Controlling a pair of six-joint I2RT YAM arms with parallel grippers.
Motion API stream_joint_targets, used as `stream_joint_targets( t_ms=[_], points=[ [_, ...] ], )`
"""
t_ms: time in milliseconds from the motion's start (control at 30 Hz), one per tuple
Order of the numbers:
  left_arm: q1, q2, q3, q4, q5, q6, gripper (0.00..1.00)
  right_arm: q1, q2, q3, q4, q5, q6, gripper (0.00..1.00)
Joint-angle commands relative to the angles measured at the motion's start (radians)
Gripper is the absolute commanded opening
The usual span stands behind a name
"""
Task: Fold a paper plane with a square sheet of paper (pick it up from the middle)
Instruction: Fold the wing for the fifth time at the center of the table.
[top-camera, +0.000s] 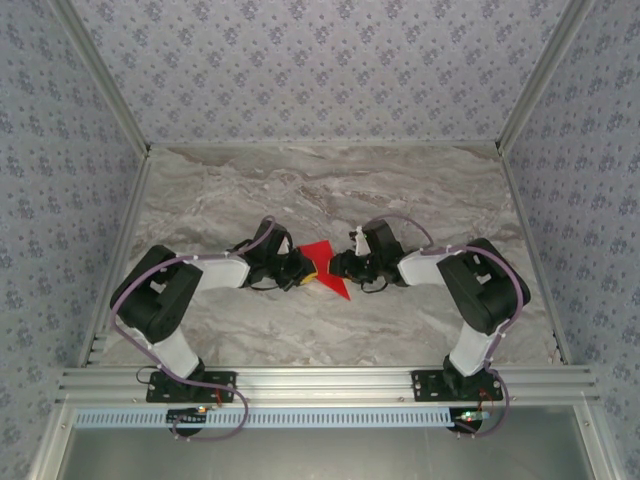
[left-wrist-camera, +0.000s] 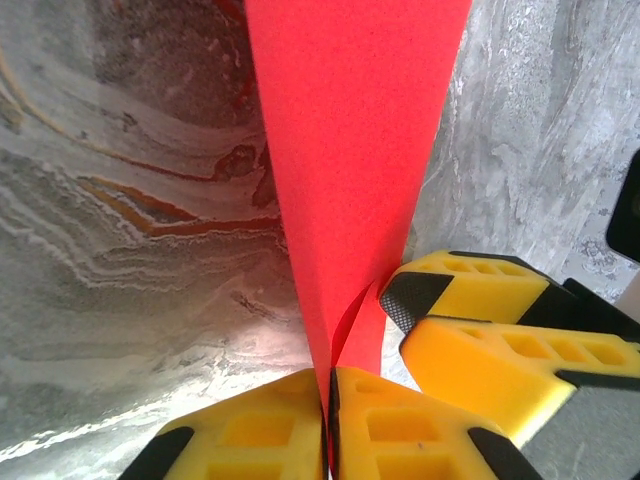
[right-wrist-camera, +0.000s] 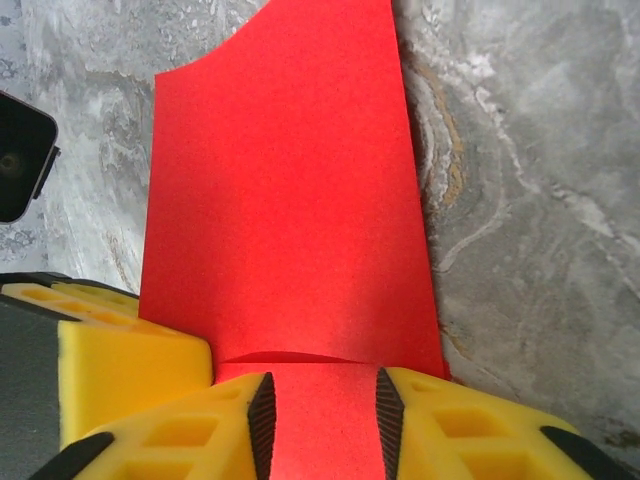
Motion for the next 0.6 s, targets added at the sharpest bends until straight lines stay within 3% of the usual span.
stream_joint_targets(
  t_ms=[0, 133, 300, 467, 567],
  points=[
    [-0.012, 0.006, 0.023, 0.004, 0.020, -0.006, 0.10, -0.002, -0.040, 0.010, -0.034, 0.024, -0.080, 0.42],
    [-0.016, 0.002, 0.025, -0.005, 0.017, -0.005, 0.09, -0.001, -0.121, -0.010, -0.057, 0.067, -0.129, 0.52],
    [-0.018, -0.011, 0.023, -0.016, -0.002, 0.002, 0.08, 0.016, -0.251, -0.044, -0.133, 0.173, -0.233, 0.77],
    [-0.017, -0.026, 0.029, -0.044, -0.016, 0.017, 0.07, 0.067, -0.360, -0.085, -0.189, 0.387, -0.331, 1.00],
    [-0.018, -0.038, 0.032, -0.062, -0.023, 0.026, 0.06, 0.113, -0.414, -0.115, -0.188, 0.542, -0.389, 1.00]
  ],
)
